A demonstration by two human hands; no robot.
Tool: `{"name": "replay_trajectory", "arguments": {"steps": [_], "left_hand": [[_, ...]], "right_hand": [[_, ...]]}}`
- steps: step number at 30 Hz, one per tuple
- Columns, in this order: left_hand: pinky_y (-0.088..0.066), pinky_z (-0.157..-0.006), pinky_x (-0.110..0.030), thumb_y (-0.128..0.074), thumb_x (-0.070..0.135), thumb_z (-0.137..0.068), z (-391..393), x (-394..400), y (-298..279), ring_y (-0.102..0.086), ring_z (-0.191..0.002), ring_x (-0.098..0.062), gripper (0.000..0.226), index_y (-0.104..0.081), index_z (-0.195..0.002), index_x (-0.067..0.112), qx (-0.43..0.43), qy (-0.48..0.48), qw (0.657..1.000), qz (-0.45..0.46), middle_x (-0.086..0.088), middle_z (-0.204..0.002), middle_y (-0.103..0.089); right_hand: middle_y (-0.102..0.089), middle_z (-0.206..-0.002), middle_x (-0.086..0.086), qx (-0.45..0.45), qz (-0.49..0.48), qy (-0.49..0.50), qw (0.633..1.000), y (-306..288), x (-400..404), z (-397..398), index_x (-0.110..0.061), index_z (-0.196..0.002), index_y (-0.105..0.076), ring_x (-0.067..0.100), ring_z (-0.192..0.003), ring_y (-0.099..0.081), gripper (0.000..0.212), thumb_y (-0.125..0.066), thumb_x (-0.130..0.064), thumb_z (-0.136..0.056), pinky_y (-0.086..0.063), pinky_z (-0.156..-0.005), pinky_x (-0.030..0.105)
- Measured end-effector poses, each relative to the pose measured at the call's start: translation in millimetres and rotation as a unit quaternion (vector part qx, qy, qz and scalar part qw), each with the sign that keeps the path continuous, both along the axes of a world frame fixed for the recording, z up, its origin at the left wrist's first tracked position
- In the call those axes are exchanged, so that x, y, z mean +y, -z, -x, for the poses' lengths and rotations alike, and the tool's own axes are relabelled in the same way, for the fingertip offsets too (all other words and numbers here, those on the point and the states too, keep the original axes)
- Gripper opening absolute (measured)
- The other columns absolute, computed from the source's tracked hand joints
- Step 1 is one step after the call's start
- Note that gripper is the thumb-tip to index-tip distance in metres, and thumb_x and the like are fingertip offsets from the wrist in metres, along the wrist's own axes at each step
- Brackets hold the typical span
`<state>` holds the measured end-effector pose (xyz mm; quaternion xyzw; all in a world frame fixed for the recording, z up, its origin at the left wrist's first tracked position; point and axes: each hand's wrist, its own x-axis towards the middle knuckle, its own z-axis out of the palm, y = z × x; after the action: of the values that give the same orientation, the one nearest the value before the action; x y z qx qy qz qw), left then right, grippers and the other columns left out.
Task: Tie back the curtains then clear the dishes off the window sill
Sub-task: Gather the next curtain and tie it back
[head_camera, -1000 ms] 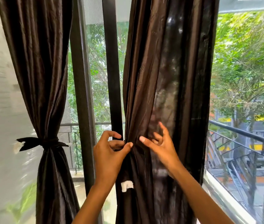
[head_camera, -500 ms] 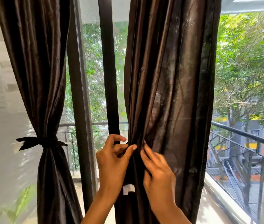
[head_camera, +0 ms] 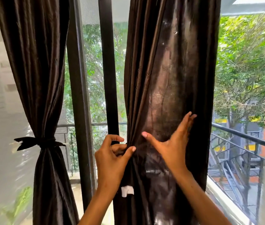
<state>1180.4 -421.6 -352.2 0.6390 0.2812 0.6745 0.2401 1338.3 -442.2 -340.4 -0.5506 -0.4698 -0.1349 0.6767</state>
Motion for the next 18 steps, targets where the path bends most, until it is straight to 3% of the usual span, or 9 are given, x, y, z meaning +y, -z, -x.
{"name": "replay_trajectory", "arguments": {"steps": [2,4,7,9,11,14,16,18], "left_hand": [[-0.049,-0.058,-0.01,-0.083,0.004,-0.066,-2,1,1,-0.066,-0.06,0.002,0.035,-0.055,-0.082,0.017,0.01,0.004,1.0,0.001,0.015,-0.063,-0.069],[-0.049,-0.058,-0.009,-0.083,0.005,-0.066,-3,3,1,-0.066,-0.061,0.004,0.035,-0.055,-0.081,0.018,0.014,-0.005,1.0,0.0,0.018,-0.062,-0.068],[-0.049,-0.06,-0.01,-0.083,0.005,-0.066,-4,5,3,-0.066,-0.061,0.003,0.035,-0.054,-0.078,0.02,0.012,-0.034,0.999,-0.016,0.01,-0.06,-0.068],[-0.05,-0.061,-0.011,-0.083,0.007,-0.067,-4,4,3,-0.066,-0.063,0.004,0.034,-0.054,-0.077,0.021,0.021,-0.054,0.998,-0.03,0.01,-0.063,-0.068],[-0.051,-0.063,-0.014,-0.083,0.009,-0.067,-6,1,4,-0.066,-0.064,0.006,0.033,-0.054,-0.078,0.02,0.032,-0.065,0.996,-0.044,0.013,-0.064,-0.068],[-0.049,-0.063,-0.008,-0.083,0.008,-0.068,-12,-6,7,-0.066,-0.066,0.008,0.03,-0.056,-0.079,0.016,0.034,-0.052,0.996,-0.062,0.016,-0.064,-0.068],[-0.048,-0.064,-0.005,-0.082,0.007,-0.068,-15,-10,8,-0.066,-0.068,0.008,0.029,-0.057,-0.08,0.015,0.028,-0.038,0.997,-0.066,0.017,-0.065,-0.067],[-0.049,-0.065,-0.007,-0.082,0.009,-0.069,-15,-13,9,-0.067,-0.07,0.008,0.028,-0.058,-0.082,0.015,0.026,-0.026,0.997,-0.066,0.017,-0.067,-0.067]], "right_hand": [[0.001,-0.16,0.003,0.072,0.044,-0.157,0.984,-18,5,1,-0.024,-0.149,0.016,0.012,-0.145,-0.006,0.139,-0.072,-0.066,-0.051,-0.013,-0.118,0.035],[-0.024,-0.156,0.003,0.107,0.04,-0.253,0.961,-27,9,2,-0.024,-0.152,-0.004,0.009,-0.14,-0.027,0.126,-0.078,-0.059,-0.056,-0.026,-0.116,0.036],[-0.067,-0.116,0.007,-0.001,-0.023,-0.131,0.991,-14,10,8,-0.008,-0.128,-0.055,0.022,-0.108,-0.063,0.056,-0.069,-0.033,-0.08,-0.05,-0.093,0.044],[-0.073,-0.09,0.013,-0.086,-0.042,-0.009,0.995,5,5,17,-0.006,-0.114,-0.065,0.031,-0.082,-0.069,0.035,-0.058,-0.019,-0.082,-0.056,-0.069,0.042],[-0.072,-0.08,0.016,-0.161,-0.052,0.067,0.983,24,-6,25,-0.005,-0.115,-0.066,0.032,-0.062,-0.068,0.042,-0.057,-0.003,-0.074,-0.053,-0.047,0.034],[-0.074,-0.09,0.01,-0.215,0.013,0.106,0.971,44,-16,36,-0.009,-0.127,-0.06,0.025,-0.05,-0.064,0.075,-0.065,0.015,-0.056,-0.041,-0.037,0.023],[-0.073,-0.102,0.004,-0.221,0.053,0.107,0.968,54,-20,39,-0.014,-0.132,-0.055,0.02,-0.057,-0.066,0.092,-0.072,0.017,-0.047,-0.042,-0.039,0.023],[-0.065,-0.122,-0.002,-0.225,0.066,0.09,0.968,65,-24,41,-0.019,-0.134,-0.051,0.012,-0.082,-0.07,0.1,-0.072,0.016,-0.043,-0.047,-0.048,0.021]]}}
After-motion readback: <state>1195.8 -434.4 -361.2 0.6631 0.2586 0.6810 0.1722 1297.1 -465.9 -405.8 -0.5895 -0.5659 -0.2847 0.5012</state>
